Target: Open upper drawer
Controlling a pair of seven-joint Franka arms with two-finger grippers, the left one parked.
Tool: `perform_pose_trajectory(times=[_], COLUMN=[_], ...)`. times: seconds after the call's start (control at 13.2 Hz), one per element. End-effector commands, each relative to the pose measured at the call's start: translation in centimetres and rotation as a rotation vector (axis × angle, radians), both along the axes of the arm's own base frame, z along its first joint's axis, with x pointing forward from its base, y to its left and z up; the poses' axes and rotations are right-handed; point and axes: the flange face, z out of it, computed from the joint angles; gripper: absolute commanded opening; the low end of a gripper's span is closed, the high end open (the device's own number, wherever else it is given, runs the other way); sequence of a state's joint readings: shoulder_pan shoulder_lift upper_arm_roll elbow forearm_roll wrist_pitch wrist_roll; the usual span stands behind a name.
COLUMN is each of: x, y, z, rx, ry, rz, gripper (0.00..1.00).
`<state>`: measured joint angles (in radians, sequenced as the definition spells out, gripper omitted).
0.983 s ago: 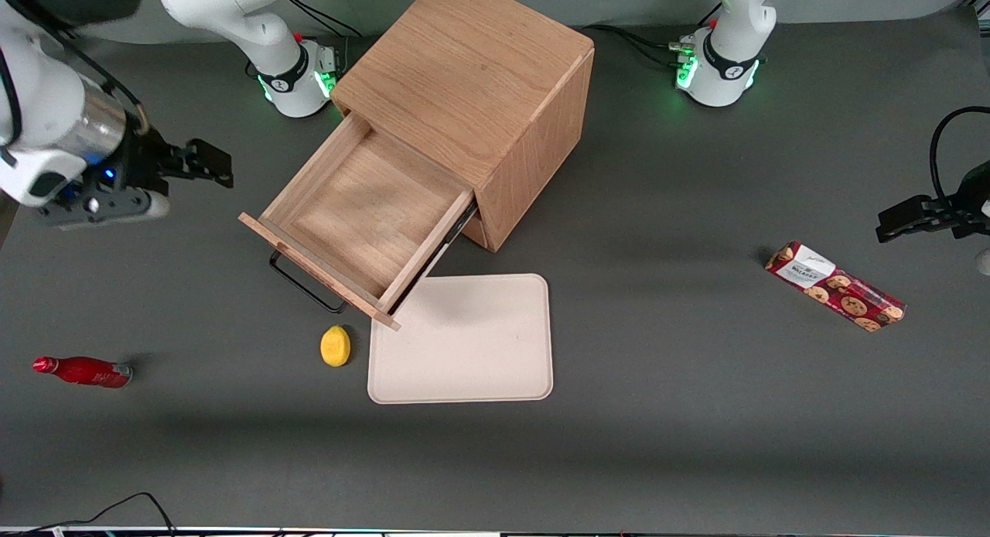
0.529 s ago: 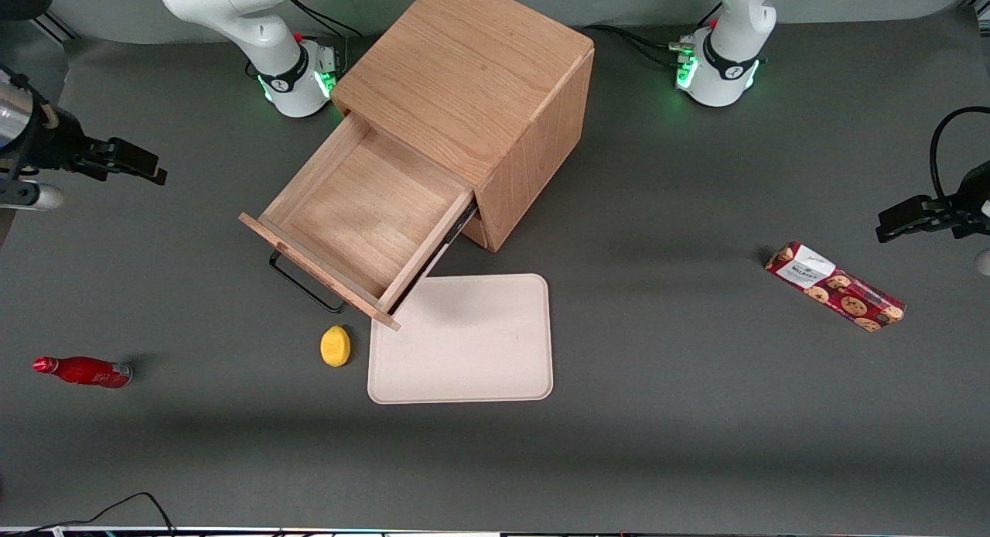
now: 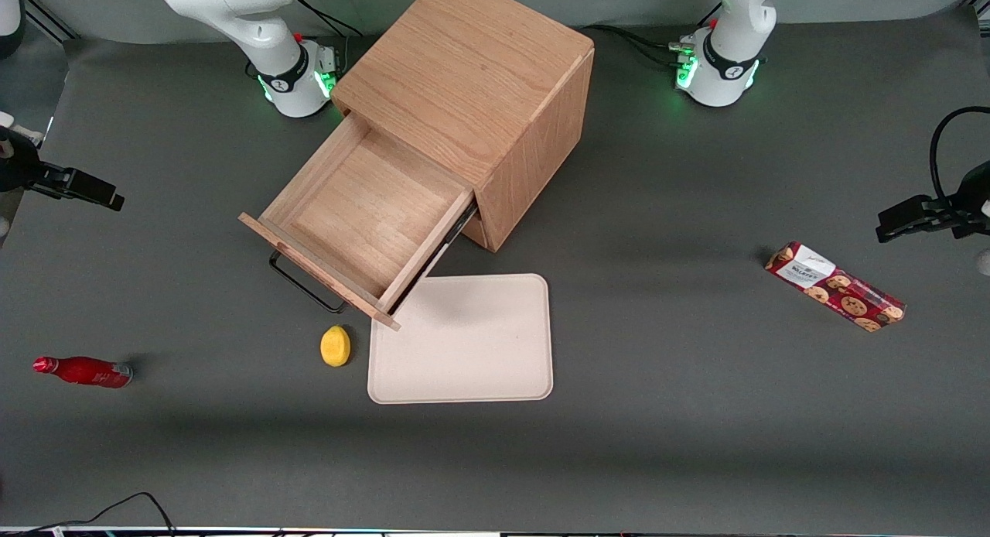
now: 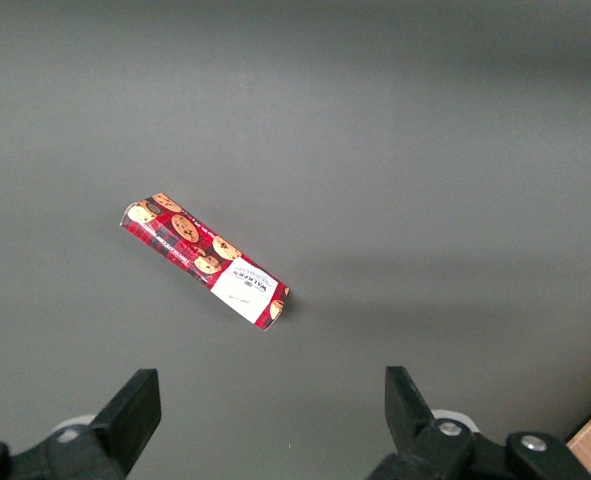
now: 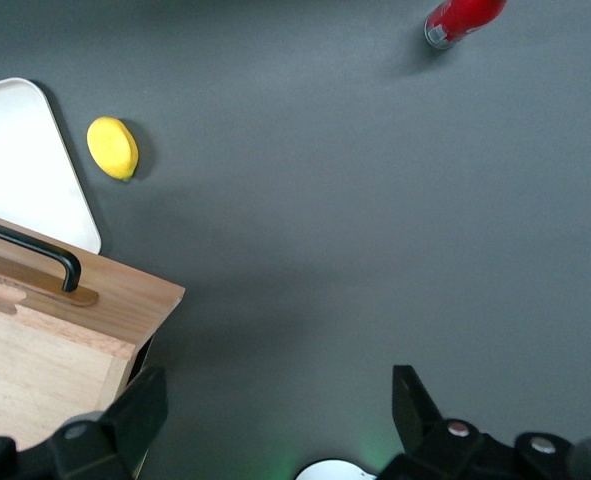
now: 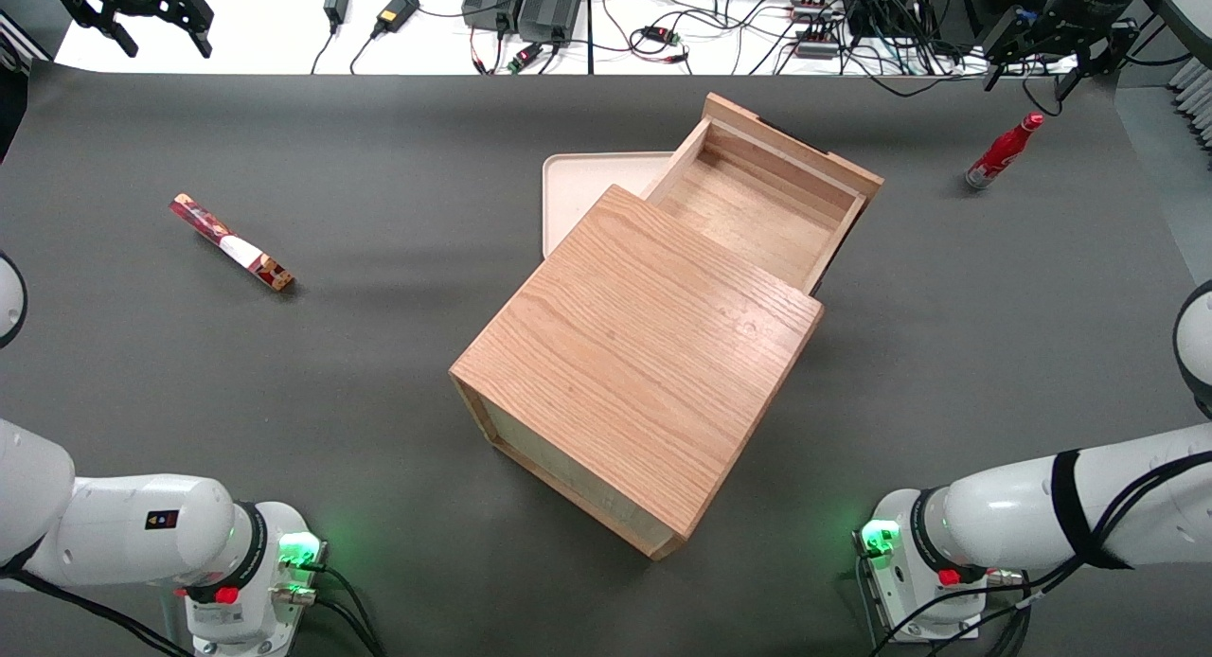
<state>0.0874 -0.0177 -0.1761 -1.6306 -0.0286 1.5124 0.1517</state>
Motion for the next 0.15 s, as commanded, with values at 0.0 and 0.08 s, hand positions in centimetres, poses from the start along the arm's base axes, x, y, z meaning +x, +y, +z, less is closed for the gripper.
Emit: perform_pose_trajectory(times=[0.0,0.08], x=[0.56,0.58], y=[-0.67,-0.59], z=[0.61,0.68], rx=[-0.029,-0.029], ry=[-0.006,-0.008], rz=[-0.005,-0.005], gripper=[1.0,1.0])
